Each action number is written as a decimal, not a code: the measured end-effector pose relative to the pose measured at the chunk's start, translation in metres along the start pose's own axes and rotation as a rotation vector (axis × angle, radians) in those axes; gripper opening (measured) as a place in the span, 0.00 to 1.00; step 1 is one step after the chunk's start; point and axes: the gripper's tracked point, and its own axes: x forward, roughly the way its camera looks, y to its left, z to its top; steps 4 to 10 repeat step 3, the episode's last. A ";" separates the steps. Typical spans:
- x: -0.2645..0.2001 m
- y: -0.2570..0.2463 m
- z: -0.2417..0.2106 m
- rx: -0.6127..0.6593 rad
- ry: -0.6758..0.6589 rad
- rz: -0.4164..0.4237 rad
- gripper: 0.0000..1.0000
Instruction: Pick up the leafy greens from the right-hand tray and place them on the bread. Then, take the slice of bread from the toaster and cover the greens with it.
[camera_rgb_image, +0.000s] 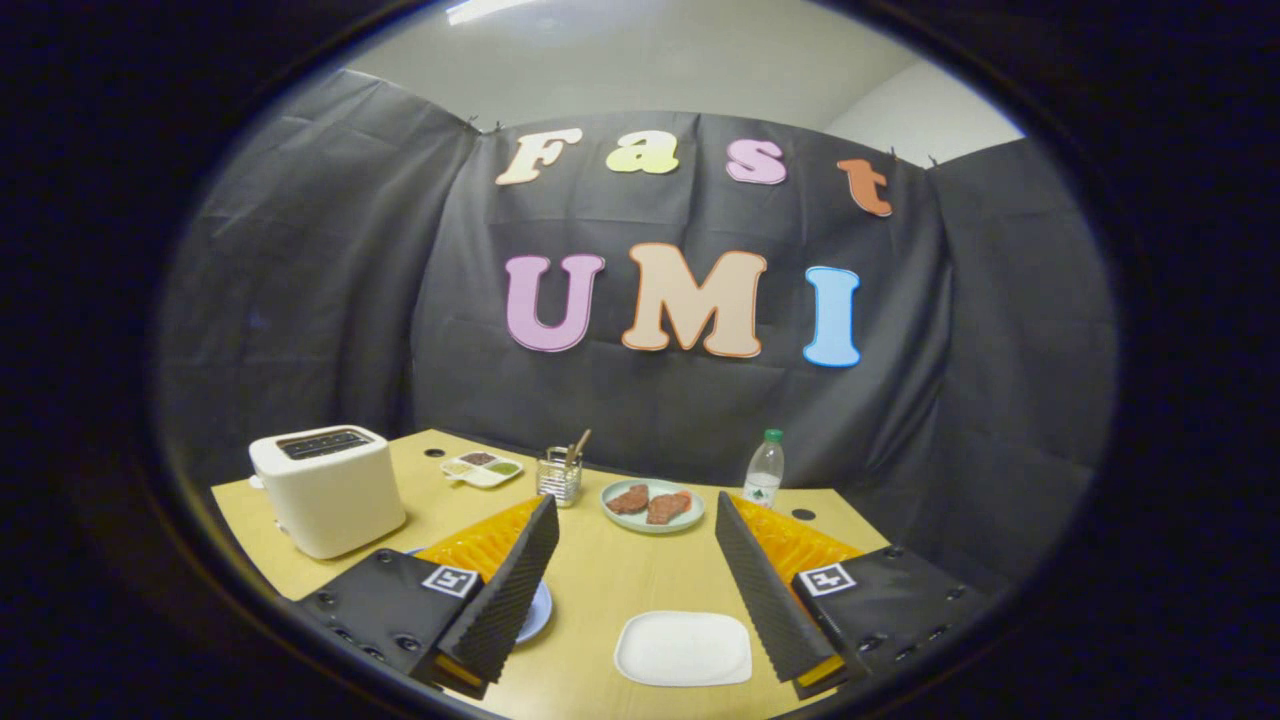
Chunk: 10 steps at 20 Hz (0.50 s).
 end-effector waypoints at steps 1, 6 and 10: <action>-0.008 0.001 0.004 0.016 -0.010 0.016 1.00; -0.022 -0.008 0.014 0.025 -0.039 0.011 1.00; -0.022 -0.008 0.014 0.025 -0.039 0.011 1.00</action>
